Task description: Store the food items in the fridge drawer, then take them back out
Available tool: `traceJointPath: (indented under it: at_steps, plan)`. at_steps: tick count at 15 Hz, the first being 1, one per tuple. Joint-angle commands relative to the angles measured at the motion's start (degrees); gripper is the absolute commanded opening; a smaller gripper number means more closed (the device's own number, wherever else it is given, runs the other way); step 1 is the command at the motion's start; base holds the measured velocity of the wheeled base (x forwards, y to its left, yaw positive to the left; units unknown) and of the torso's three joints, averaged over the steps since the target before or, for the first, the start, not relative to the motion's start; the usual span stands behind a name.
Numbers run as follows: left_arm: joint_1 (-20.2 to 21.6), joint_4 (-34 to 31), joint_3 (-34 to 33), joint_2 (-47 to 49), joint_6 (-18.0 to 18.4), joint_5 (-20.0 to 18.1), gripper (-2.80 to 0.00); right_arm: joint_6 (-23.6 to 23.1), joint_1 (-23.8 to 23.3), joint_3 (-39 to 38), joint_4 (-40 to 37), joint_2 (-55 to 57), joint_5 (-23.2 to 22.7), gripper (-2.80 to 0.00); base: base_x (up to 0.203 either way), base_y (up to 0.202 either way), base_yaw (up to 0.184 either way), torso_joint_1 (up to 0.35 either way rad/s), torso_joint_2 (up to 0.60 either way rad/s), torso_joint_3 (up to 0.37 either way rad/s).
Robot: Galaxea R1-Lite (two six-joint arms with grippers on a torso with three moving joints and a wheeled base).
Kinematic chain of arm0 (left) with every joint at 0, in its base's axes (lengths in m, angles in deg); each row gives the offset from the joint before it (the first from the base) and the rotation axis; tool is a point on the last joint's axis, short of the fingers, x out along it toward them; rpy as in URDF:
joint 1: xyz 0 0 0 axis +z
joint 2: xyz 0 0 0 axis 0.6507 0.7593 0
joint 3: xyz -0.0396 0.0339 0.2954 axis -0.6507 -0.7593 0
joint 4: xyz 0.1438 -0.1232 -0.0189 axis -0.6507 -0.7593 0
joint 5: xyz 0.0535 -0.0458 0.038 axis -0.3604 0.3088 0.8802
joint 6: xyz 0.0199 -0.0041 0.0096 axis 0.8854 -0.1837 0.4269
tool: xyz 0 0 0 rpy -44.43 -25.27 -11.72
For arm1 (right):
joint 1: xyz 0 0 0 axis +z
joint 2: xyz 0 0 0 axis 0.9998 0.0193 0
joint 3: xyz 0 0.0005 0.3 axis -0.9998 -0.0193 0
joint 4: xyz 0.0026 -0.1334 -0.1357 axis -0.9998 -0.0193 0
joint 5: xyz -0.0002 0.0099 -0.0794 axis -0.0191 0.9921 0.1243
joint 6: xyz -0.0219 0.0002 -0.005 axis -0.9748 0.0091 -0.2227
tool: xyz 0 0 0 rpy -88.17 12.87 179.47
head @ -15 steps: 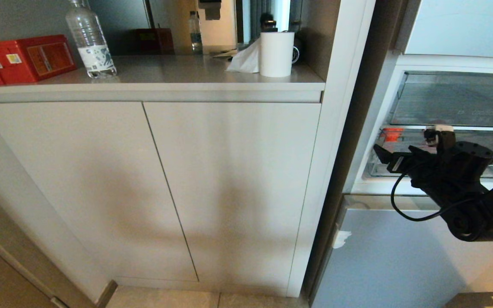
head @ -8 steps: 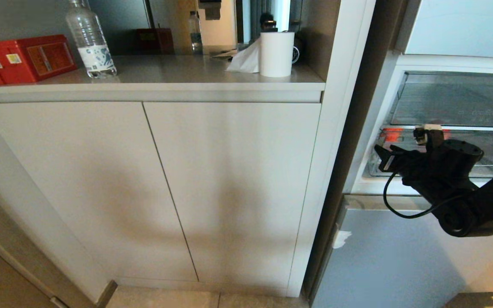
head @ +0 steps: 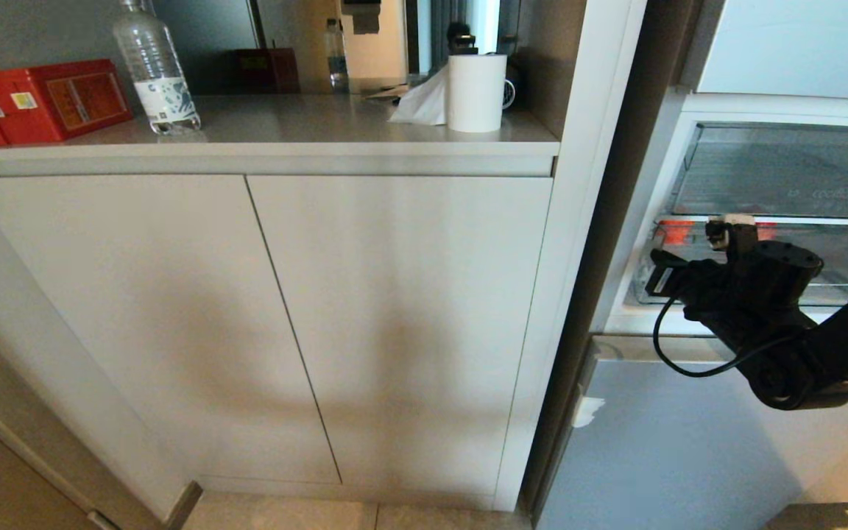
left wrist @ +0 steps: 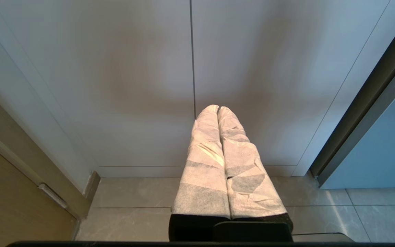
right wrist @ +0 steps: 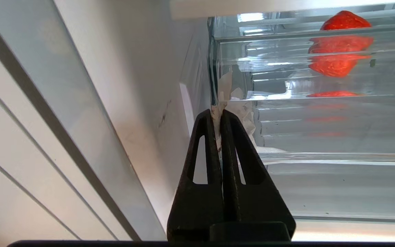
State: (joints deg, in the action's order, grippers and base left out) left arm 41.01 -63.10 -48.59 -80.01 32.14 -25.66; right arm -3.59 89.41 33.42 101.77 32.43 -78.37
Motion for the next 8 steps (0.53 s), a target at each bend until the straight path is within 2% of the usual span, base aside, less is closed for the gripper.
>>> traceJointPath:
  at_steps: [1, 4, 6, 8]
  plan:
    - [0.02, -0.02, -0.03, 0.02, 0.00, 0.03, -2.80, 0.18, 0.10, -2.08, 0.34, -1.93, 0.17, -2.80, 0.000, 0.000, 0.000, 0.000, 0.00, 0.000]
    - [0.02, -0.02, -0.03, 0.02, 0.00, 0.03, -2.80, 0.63, 0.18, -9.24, 0.27, -7.57, 0.12, -2.80, 0.000, 0.000, 0.000, 0.000, 0.00, 0.000]
    - [0.02, -0.02, 0.06, 0.02, 0.00, 0.03, -2.80, 0.68, 0.22, -10.91, 0.26, -8.91, 0.11, -2.80, 0.000, 0.000, 0.000, 0.000, 0.00, 0.000]
    - [0.02, -0.02, -0.01, 0.02, 0.00, 0.03, -2.80, 0.65, 0.27, -17.87, 0.21, -14.83, 0.07, -2.80, 0.000, 0.000, 0.000, 0.000, 0.00, 0.000]
